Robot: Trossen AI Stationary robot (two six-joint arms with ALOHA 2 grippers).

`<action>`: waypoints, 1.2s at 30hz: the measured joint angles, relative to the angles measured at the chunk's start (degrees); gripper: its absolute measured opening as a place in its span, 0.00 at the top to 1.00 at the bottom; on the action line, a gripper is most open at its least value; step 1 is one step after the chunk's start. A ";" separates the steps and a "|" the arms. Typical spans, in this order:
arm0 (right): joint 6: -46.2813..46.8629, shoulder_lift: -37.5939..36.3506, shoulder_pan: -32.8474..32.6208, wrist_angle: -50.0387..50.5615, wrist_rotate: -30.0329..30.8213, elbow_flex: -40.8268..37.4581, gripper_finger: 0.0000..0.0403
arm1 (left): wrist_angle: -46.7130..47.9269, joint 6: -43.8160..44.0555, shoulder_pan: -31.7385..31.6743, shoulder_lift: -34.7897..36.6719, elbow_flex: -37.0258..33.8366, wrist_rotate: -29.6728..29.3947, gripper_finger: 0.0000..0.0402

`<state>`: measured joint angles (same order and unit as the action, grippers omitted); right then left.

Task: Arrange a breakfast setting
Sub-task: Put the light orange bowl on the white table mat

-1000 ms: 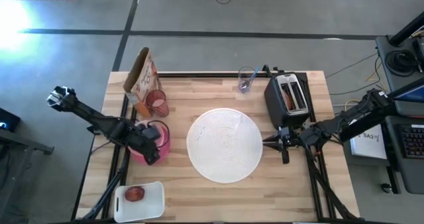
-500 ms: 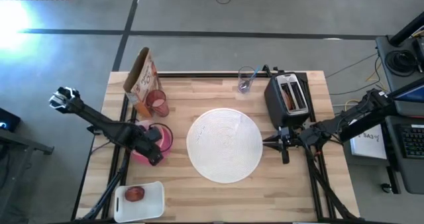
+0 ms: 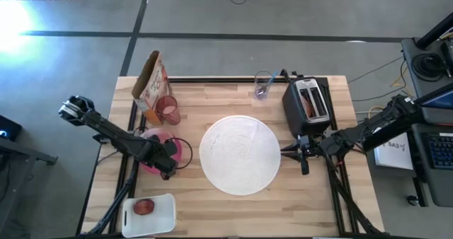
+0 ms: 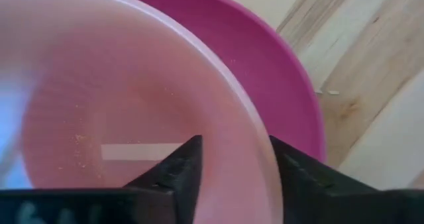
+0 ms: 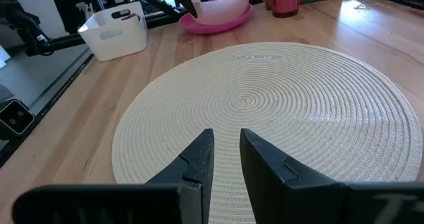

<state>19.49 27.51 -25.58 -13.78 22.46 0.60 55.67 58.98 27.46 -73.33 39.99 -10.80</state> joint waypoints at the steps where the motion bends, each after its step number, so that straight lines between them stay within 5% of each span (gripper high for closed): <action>1: 0.00 0.01 -0.02 0.00 0.02 0.00 0.84 | 0.00 0.00 0.00 -0.50 0.00 0.23 0.71; 8: 0.00 0.01 -0.02 0.00 0.00 0.00 0.84 | 0.25 0.03 0.00 -2.29 1.19 2.09 0.98; 21: -0.02 0.02 -0.02 0.00 0.00 -0.02 0.84 | 4.27 -4.88 0.27 -1.90 11.66 0.65 1.00; 30: 0.00 0.00 -0.02 0.00 0.00 -0.02 0.84 | 2.52 -27.29 0.20 -9.52 21.63 -9.81 1.00; 36: 0.00 0.01 -0.01 0.00 0.00 0.00 0.84 | -0.34 -39.44 0.20 -15.76 25.98 -11.20 1.00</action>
<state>19.49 27.52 -25.59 -13.78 22.46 0.60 55.34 19.54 27.66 -89.09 65.97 -22.00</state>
